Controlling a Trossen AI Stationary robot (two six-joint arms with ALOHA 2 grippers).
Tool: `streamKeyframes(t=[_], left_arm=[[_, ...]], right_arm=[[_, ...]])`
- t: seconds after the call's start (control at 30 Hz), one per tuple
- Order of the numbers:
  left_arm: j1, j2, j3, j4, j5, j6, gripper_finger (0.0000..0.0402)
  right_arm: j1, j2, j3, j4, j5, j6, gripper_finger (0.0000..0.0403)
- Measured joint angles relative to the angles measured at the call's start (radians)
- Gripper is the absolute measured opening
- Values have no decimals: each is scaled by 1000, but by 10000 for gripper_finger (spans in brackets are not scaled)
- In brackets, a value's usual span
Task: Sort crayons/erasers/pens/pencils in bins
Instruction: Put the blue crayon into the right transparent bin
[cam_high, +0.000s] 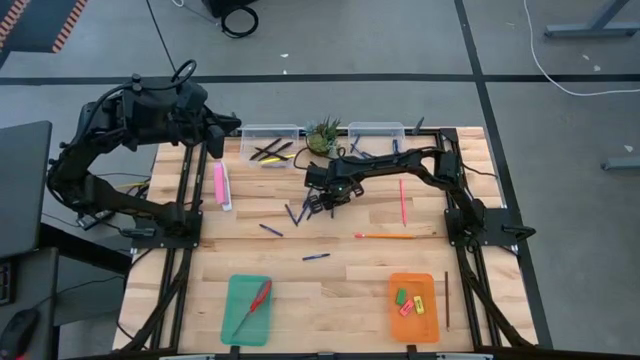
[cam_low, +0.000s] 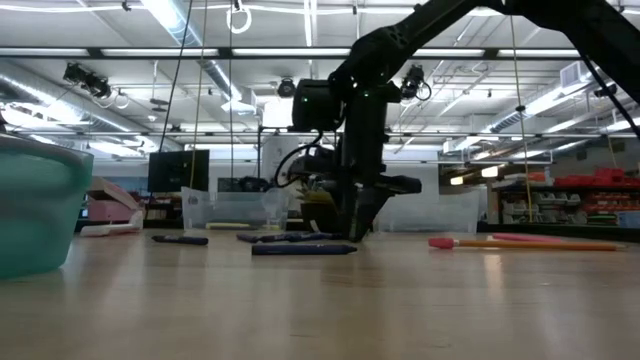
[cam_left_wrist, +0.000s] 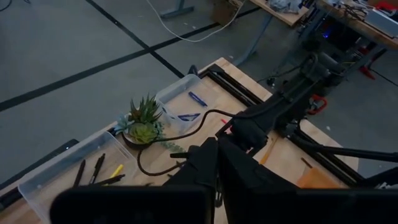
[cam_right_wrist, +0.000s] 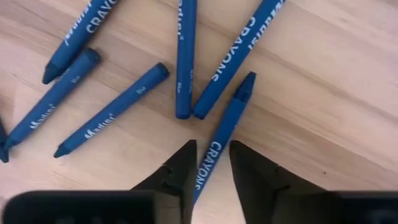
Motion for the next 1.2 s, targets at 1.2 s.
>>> streamKeyframes(t=[1.2], left_arm=[[0, -1, 0, 40, 27, 2, 14]], right_arm=[[-393, -370, -3, -226, 188, -450, 13]])
